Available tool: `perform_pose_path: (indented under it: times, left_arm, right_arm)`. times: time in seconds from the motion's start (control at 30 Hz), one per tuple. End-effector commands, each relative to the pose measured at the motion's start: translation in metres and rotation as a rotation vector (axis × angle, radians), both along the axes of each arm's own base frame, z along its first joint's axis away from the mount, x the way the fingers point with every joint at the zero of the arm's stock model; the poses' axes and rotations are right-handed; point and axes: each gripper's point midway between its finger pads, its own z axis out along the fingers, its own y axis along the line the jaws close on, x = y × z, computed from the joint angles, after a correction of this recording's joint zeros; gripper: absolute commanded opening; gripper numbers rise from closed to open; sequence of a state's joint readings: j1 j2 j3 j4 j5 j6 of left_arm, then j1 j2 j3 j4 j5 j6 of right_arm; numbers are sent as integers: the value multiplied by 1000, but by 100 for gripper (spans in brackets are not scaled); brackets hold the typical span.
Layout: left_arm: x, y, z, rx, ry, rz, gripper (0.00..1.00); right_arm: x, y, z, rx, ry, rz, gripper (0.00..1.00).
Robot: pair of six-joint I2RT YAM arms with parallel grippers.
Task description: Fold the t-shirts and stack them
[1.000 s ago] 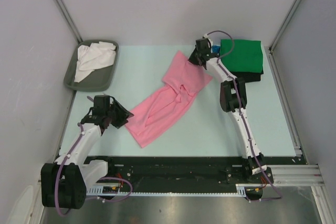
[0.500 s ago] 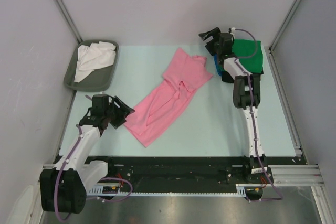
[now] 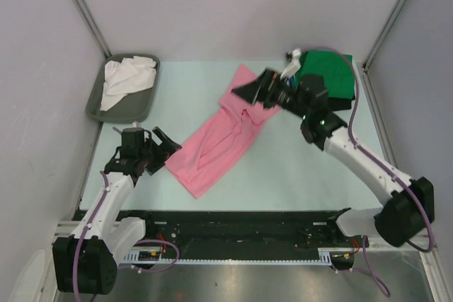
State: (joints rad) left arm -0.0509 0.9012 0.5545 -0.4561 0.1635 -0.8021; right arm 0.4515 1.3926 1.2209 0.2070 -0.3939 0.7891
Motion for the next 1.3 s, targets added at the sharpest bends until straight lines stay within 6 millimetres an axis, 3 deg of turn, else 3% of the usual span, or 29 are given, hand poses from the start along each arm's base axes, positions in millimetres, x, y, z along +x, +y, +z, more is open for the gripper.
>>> perform_pose_path:
  times: [0.0, 0.03, 0.07, 0.1, 0.13, 0.17, 0.2, 0.4, 0.43, 0.47, 0.53, 0.57, 0.67, 0.77, 0.83, 0.87, 1.03, 1.1, 1.27]
  left_arm:
    - [14, 5, 22, 18, -58, -9, 96]
    - [17, 5, 26, 14, -65, -15, 96]
    - [16, 6, 25, 13, -54, -14, 96]
    - [18, 7, 30, 13, -61, -16, 96]
    - [18, 7, 30, 14, -55, -24, 96]
    - [17, 6, 30, 7, -49, -31, 98]
    - [17, 5, 30, 8, -51, -38, 99]
    - [17, 8, 21, -11, -14, -50, 100]
    - [16, 8, 17, -12, 1, -53, 100]
    - [15, 8, 13, -12, 19, -52, 100]
    - [14, 9, 10, -12, 23, -56, 100]
    - [13, 10, 10, -8, 19, -52, 100]
    - [12, 14, 11, 10, 9, -45, 100]
    - [12, 16, 13, 20, 0, -48, 100]
    - [11, 18, 12, 23, 5, -47, 100]
    - [11, 18, 12, 25, 7, -49, 100]
    - [10, 20, 8, 22, 17, -50, 100]
    - [10, 20, 6, 19, 19, -46, 100]
    - [7, 19, -2, 9, 33, -48, 100]
  right_arm:
    - [-83, 19, -150, -310, 320, 30, 100]
    - [-93, 15, -151, -314, 332, -36, 100]
    - [-110, 12, -181, -362, 394, -42, 100]
    - [-132, 21, -191, -378, 413, -9, 100]
    - [-137, 19, -198, -377, 431, -43, 100]
    - [-149, 18, -217, -387, 468, -49, 100]
    - [-168, 28, -222, -402, 465, -18, 100]
    - [-207, 67, -271, -440, 556, 45, 98]
    - [-208, 77, -272, -419, 552, 59, 98]
    - [-210, 80, -291, -444, 595, 51, 98]
    - [-214, 93, -298, -420, 617, 83, 97]
    - [-216, 95, -316, -443, 646, 83, 97]
    - [-216, 108, -331, -413, 683, 99, 95]
    - [-212, 121, -342, -397, 705, 103, 93]
    - [-207, 134, -338, -384, 696, 118, 92]
    - [-210, 136, -348, -408, 716, 129, 91]
    - [-218, 146, -355, -441, 719, 150, 88]
    - [-221, 142, -367, -479, 736, 145, 82]
    - [-226, 135, -385, -523, 765, 131, 49]
